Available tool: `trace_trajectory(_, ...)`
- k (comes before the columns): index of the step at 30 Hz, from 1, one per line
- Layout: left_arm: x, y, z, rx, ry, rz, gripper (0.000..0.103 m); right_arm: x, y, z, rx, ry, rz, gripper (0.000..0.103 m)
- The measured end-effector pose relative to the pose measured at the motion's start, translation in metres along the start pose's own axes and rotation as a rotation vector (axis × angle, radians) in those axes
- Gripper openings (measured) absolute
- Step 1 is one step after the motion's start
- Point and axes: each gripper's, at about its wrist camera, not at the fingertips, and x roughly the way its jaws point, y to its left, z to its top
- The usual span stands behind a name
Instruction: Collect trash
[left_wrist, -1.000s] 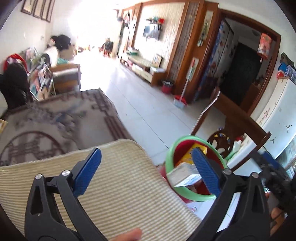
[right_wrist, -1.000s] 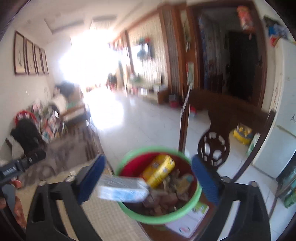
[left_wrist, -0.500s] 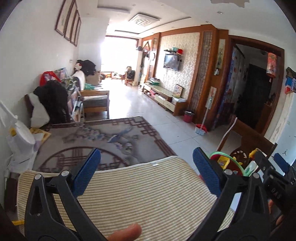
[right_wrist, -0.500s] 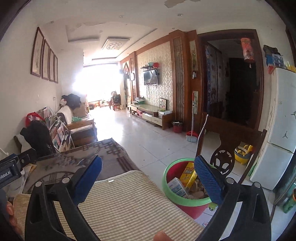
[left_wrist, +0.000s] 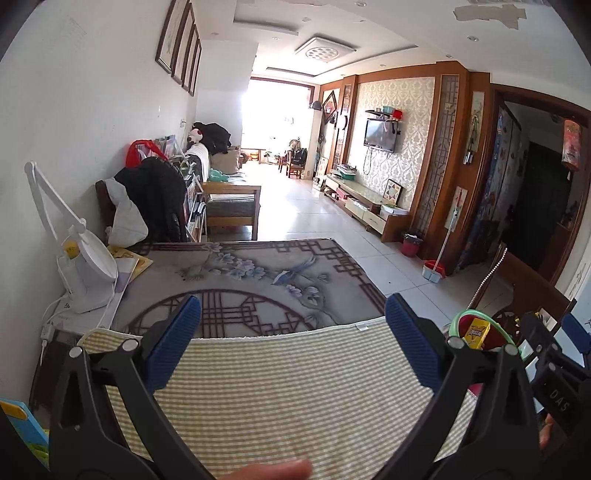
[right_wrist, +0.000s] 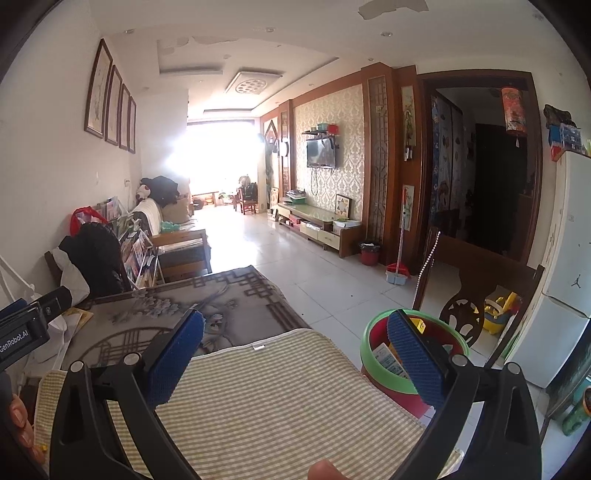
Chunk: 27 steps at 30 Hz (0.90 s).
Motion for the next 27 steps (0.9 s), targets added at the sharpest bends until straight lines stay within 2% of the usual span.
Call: trace_trajectory(27, -0.0028, 0.0017, -0.0030, 0.035, 0.026, -0.036, 0.098, -0.0041, 0.0070, -0.0082, -0.009, 0.026, -0.002, 0.096)
